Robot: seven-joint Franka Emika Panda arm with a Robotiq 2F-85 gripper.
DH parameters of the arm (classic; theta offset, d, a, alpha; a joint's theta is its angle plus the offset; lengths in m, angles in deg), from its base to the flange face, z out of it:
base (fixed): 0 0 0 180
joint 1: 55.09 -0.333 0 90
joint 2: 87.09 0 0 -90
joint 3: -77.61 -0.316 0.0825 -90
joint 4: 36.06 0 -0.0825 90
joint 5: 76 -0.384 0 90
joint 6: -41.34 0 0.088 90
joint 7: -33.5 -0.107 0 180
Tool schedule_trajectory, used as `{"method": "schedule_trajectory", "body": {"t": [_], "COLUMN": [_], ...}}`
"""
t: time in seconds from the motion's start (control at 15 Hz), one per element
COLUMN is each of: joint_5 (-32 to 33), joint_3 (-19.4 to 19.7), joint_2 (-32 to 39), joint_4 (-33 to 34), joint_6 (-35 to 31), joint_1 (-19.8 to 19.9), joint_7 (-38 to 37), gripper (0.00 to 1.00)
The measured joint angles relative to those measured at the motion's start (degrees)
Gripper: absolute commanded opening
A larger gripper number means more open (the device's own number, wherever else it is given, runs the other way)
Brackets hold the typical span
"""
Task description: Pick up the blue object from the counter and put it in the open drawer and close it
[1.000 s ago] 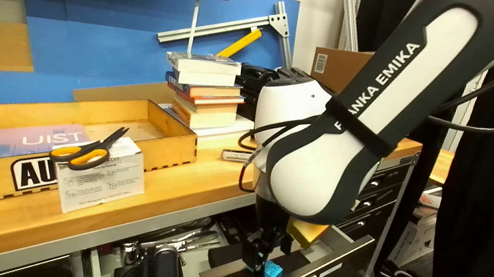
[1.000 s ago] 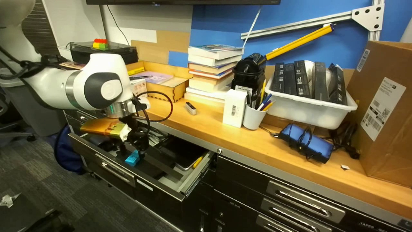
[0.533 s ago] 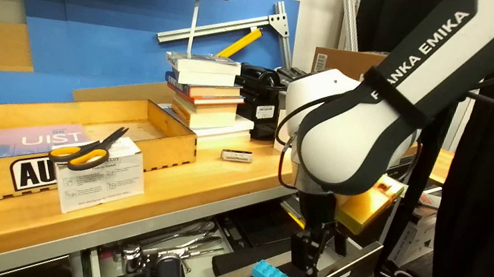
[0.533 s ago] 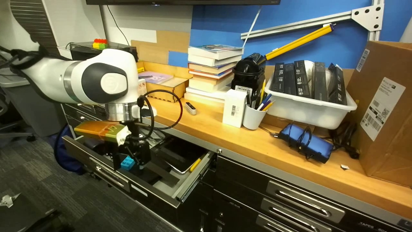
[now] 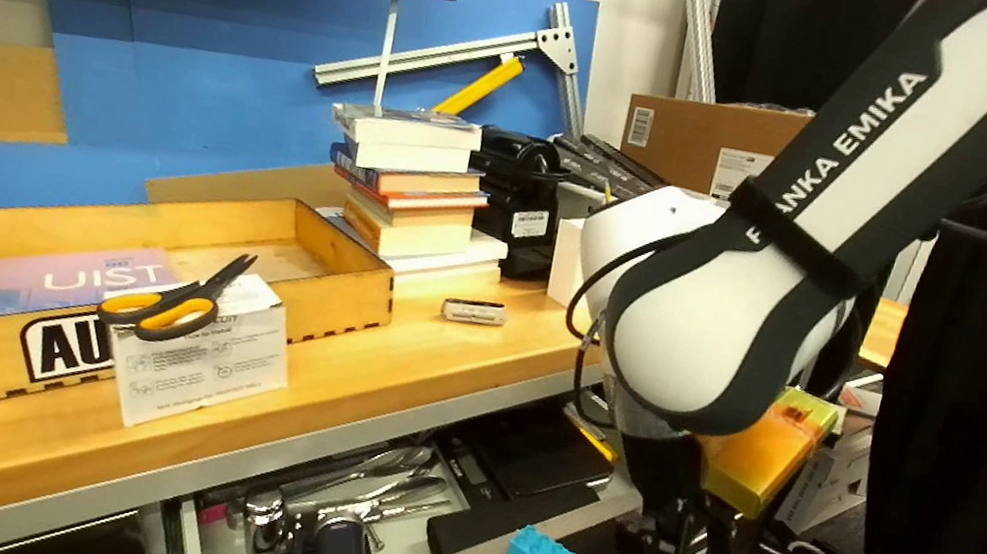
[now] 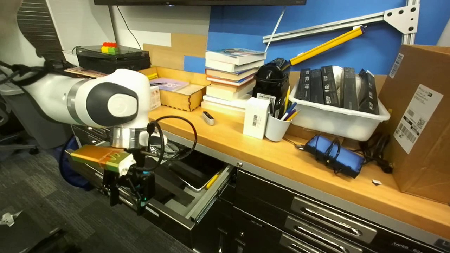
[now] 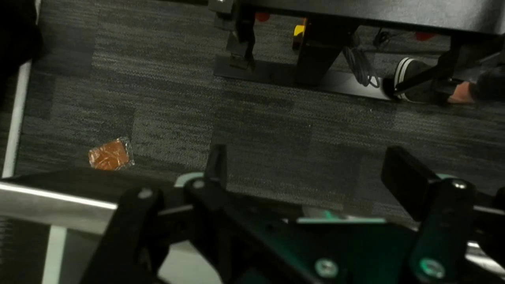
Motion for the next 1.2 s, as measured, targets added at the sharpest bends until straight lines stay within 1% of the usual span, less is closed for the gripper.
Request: {"method": "schedule_trajectory", "body": {"t": [0.07,0.13,0.2,0.4,0.6,0.73,0.87,1.07,1.2], "joint_5": [0.28,1.98,4.23,9.82,15.04,18.44,20.76,22.24,24.50], "joint_3": [-0.20,-0.25,-0.25,-0.06,0.94,2.68,3.71,4.64,5.67], "joint_2": [1.33,2.62,3.85,5.84,8.16,10.65,13.59,18.07,20.64], "joint_4": [-0.31,-0.55,-0.65,-0.59,1.57,4.54,8.48,14.70,18.58], "joint_6": [-1.09,-4.00,-7.65,-15.17,-21.96,-24.42,-25.32,-26.67,-27.53], "joint_1": [-0.07,-0.23,-0.44,-1.42,-3.68,-5.99,-7.40,-8.95,-10.58], "joint_7": [-0.75,-3.00,-6.14,-16.90,-27.14,-34.06,-39.71,-45.80,-50.06], "gripper": [1.00,1.00,1.00,1.00,1.00,1.00,1.00,1.00,1.00]}}
